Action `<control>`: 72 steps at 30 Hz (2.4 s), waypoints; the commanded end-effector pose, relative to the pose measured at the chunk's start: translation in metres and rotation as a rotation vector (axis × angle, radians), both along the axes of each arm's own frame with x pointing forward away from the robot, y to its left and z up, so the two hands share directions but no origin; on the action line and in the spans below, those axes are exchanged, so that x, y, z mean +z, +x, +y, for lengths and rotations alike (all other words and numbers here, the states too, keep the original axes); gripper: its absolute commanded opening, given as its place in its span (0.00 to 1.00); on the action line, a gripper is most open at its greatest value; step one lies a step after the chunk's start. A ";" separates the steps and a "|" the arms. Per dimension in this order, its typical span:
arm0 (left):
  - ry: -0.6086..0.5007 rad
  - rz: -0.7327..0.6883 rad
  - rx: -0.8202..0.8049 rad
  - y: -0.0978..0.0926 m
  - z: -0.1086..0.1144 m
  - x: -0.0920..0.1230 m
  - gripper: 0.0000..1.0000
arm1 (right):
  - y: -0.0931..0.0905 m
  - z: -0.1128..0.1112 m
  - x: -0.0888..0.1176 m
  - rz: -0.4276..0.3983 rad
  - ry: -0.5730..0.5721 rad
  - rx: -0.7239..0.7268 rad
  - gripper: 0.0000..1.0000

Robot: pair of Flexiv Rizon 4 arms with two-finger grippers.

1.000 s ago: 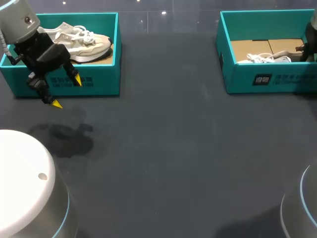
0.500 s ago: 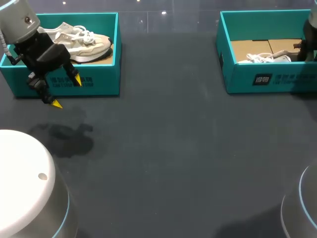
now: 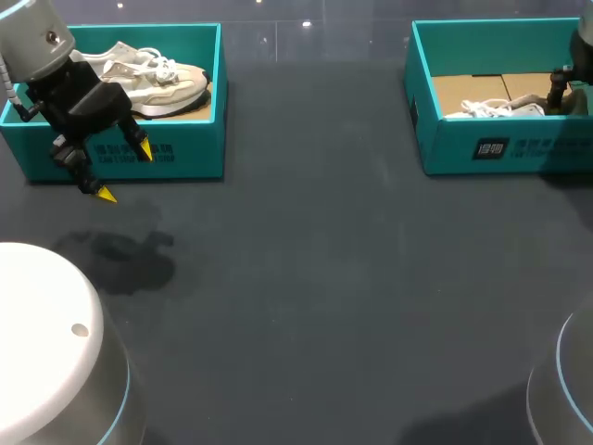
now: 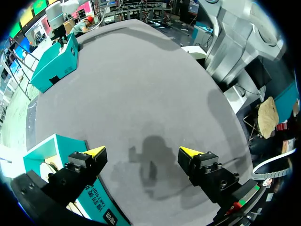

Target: Take the shoe out of the shoebox, open the shoe tongue, remove and reinsert the insole, then place the shoe into the shoebox

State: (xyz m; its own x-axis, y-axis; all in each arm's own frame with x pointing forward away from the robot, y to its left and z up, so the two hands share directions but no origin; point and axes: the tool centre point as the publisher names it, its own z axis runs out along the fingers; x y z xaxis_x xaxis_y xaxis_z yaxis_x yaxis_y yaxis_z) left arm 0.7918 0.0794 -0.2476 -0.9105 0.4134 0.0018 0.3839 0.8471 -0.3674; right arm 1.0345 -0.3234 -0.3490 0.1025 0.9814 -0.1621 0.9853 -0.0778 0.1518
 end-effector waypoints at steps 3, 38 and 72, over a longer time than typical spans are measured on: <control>0.002 -0.001 0.000 0.000 0.000 0.000 1.00 | -0.012 0.013 0.032 -0.033 -0.012 0.008 1.00; 0.002 -0.001 0.000 0.000 0.000 0.000 1.00 | -0.104 0.104 0.149 -0.013 0.001 -0.024 1.00; 0.005 -0.004 -0.098 0.024 0.039 0.015 1.00 | -0.133 0.123 0.160 0.007 -0.005 -0.045 1.00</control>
State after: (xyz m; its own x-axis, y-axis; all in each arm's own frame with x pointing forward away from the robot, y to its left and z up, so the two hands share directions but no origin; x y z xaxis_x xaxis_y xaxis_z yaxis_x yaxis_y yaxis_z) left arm 0.8048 0.1075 -0.2427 -0.8735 0.4864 -0.0181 0.4609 0.8146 -0.3522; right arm 0.9019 -0.2004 -0.1889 0.1437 0.9752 -0.1680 0.9823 -0.1199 0.1442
